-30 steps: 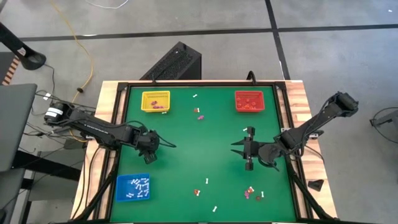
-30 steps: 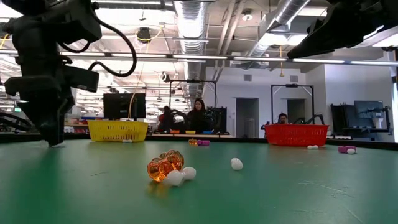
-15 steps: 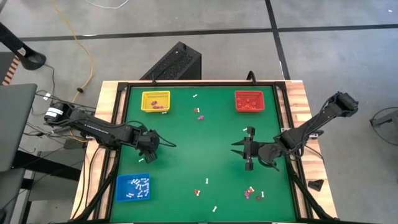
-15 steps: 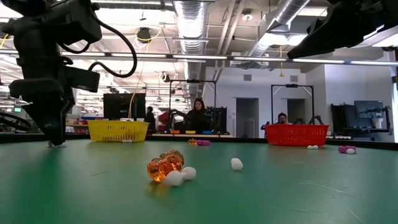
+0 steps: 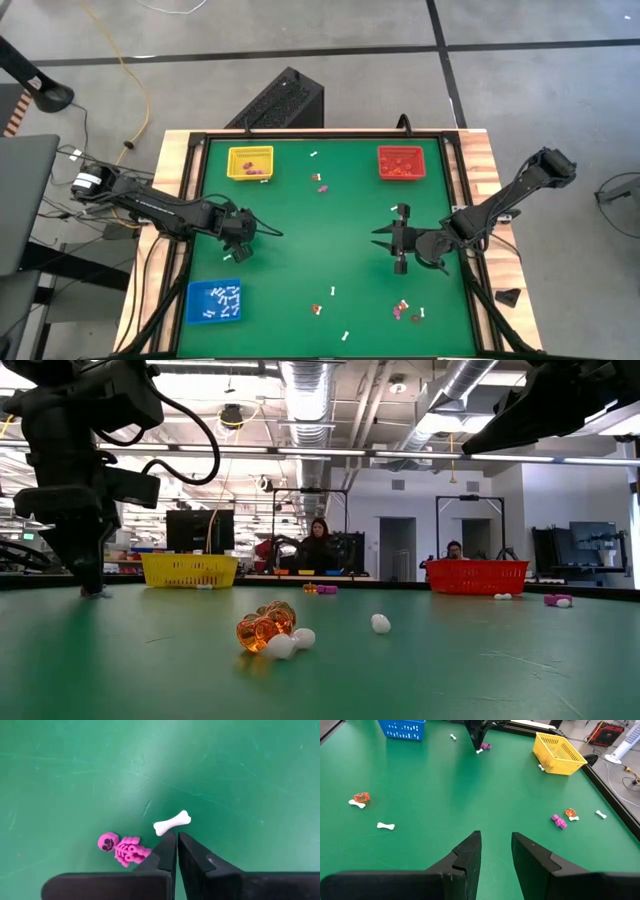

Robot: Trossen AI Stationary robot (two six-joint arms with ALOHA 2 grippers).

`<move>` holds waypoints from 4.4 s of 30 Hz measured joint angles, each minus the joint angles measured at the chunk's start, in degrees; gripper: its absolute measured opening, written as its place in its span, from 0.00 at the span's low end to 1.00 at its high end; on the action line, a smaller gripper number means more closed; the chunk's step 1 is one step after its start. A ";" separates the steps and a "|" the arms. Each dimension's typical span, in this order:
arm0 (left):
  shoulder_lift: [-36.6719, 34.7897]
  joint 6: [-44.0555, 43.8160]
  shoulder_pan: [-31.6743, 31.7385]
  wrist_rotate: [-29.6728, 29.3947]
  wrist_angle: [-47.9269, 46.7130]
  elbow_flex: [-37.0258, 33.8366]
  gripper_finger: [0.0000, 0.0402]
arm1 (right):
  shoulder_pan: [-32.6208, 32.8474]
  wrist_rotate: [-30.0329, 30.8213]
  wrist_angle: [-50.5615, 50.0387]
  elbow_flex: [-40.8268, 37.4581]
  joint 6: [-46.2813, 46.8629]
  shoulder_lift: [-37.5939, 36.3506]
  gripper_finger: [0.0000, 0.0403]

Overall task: Sort Halloween decoration
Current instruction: Put the white bone toy into the blue bin

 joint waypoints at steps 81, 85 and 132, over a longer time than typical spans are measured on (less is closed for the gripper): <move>-1.91 -21.34 -32.94 12.08 -3.50 14.78 0.00 | 0.04 0.02 0.02 0.00 0.01 -0.02 0.34; -0.74 -31.63 -36.45 8.61 -4.10 14.69 0.03 | 0.02 0.02 0.02 0.00 -0.11 -0.02 0.34; 48.65 52.06 -9.61 15.17 26.72 46.70 0.30 | 0.11 0.04 2.69 0.00 0.48 0.04 0.34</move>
